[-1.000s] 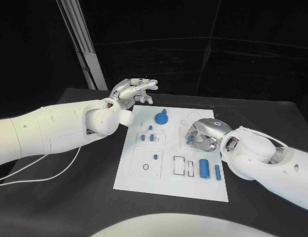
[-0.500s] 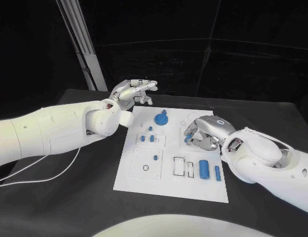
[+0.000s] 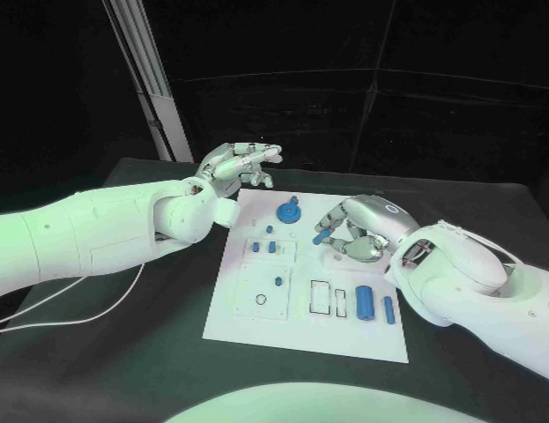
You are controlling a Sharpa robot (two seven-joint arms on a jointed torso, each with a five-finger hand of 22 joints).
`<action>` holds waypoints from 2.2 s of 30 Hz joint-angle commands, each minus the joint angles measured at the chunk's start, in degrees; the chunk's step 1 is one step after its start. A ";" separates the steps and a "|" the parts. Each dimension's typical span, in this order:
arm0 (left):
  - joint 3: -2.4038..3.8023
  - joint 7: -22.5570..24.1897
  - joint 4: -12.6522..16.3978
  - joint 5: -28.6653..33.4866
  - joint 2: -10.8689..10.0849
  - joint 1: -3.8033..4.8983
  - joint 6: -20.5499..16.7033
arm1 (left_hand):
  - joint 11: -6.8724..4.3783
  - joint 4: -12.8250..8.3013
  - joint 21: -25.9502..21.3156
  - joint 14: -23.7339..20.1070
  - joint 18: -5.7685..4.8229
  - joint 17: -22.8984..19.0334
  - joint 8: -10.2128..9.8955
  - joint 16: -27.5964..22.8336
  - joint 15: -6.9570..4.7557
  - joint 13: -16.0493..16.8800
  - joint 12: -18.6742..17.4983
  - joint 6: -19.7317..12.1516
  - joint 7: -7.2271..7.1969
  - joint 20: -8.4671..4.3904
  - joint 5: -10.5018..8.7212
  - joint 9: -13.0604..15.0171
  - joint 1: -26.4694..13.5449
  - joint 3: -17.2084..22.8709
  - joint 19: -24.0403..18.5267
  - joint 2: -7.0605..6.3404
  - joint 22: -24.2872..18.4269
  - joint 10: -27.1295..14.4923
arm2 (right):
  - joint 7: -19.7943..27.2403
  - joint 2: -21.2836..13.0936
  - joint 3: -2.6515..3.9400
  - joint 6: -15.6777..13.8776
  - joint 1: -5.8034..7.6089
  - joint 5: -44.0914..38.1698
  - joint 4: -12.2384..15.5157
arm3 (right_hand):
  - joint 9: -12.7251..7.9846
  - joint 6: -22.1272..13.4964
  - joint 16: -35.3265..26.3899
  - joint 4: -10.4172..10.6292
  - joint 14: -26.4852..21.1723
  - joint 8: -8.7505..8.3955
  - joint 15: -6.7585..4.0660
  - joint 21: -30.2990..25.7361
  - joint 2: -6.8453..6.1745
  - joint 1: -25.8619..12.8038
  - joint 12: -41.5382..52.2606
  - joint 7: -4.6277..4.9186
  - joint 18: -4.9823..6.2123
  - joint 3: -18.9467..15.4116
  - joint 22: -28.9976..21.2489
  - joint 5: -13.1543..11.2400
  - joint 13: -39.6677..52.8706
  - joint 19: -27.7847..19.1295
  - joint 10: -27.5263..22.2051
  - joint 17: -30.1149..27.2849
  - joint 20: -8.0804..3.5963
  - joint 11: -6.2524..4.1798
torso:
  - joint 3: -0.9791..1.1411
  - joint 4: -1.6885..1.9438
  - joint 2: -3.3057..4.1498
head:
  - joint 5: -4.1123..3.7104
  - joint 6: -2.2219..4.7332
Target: Assemble the parts on the task board
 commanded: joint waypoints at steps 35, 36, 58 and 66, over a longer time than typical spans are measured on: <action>0.04 0.42 0.13 -0.20 0.62 0.08 0.95 | 0.16 -0.27 -0.19 -0.27 0.38 -0.09 0.20 -0.26 0.00 -0.05 0.21 -0.40 -0.11 0.29 0.19 -0.05 0.72 -0.08 -0.08 -0.07 -0.09 -0.42 | 6.66 12.41 -7.43 5.65 -1.09 0.32 -6.51 | 0.05 0.28 0.07 -0.26 0.21 0.12 -0.30 0.23 -0.08 -0.07 -0.22 0.07 -0.70 0.77 -0.35 0.62 0.01 -0.02 0.55 -0.37 0.09 -0.03 | 0.03 -0.01 0.04 | 1.50 -1.37; 0.04 0.42 0.13 -0.20 0.62 0.08 0.95 | 0.16 -0.27 -0.19 -0.27 0.38 -0.09 0.20 -0.26 0.00 -0.05 0.21 -0.40 -0.11 0.29 0.19 -0.05 0.72 -0.08 -0.08 -0.07 -0.09 -0.42 | 6.64 12.52 -7.44 5.69 -1.10 0.26 -6.60 | 0.05 0.28 0.07 -0.26 0.21 0.12 -0.30 0.23 -0.08 -0.07 -0.22 0.07 -0.70 0.77 -0.35 0.62 0.01 -0.02 0.55 -0.37 0.09 -0.03 | 0.03 -0.01 0.04 | 1.50 -1.37; 0.04 0.35 0.02 -0.20 0.68 0.08 1.04 | 0.16 -0.27 -0.19 -0.27 0.38 -0.09 0.20 -0.26 0.00 -0.05 0.21 -0.40 -0.11 0.29 0.19 -0.05 0.72 -0.08 -0.08 -0.07 -0.09 -0.42 | 5.59 13.02 -8.56 8.92 -1.27 -1.39 -7.36 | 0.05 0.28 0.00 -0.29 0.18 0.09 -0.28 0.15 -0.07 -0.16 -0.30 0.09 -0.67 0.85 -0.53 0.62 0.01 -0.14 0.55 -0.52 0.10 0.00 | 0.03 -0.05 -0.01 | 1.60 -1.58; 0.04 0.33 -0.04 -0.20 0.71 0.08 1.07 | 0.16 -0.27 -0.19 -0.27 0.38 -0.09 0.20 -0.26 0.00 -0.05 0.21 -0.40 -0.11 0.29 0.19 -0.05 0.72 -0.08 -0.08 -0.07 -0.09 -0.42 | 4.80 13.53 -8.67 9.11 -1.28 -3.97 -7.53 | 0.05 0.30 -0.18 -0.31 0.08 0.05 -0.24 0.01 -0.17 -0.47 -0.42 0.10 -0.60 0.87 -0.85 0.54 0.02 -0.37 0.59 -0.89 0.13 0.03 | 0.01 -0.06 -0.01 | 1.60 -1.51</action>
